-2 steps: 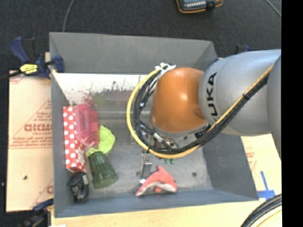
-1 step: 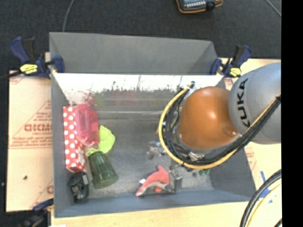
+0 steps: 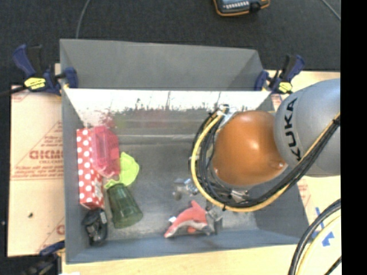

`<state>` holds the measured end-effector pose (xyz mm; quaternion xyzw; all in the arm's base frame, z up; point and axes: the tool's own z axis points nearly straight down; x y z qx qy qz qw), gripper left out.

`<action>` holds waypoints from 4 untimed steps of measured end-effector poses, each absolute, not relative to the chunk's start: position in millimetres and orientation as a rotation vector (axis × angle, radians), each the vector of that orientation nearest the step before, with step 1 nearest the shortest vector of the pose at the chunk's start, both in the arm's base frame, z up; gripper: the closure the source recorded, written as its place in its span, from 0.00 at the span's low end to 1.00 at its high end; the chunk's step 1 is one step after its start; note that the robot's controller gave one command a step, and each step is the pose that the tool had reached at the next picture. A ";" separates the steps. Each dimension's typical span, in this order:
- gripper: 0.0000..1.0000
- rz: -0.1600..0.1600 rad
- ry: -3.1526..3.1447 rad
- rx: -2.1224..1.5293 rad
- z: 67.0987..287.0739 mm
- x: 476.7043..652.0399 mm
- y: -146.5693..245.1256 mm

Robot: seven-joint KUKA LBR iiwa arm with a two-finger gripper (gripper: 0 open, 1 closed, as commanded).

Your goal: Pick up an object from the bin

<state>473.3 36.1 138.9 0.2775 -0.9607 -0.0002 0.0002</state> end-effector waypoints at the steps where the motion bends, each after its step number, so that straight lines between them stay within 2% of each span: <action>1: 0.00 -0.001 -3.022 0.850 122.0 472.0 12.4; 2: 0.00 0.001 -3.018 0.939 72.3 481.8 4.7; 3: 1.00 -0.002 -3.004 0.942 70.2 477.4 16.2; 4: 1.00 -0.002 -3.005 0.941 70.3 477.4 16.1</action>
Offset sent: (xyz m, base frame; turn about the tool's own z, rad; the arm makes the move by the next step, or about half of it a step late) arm 0.0037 -0.0317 -0.0689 -0.0443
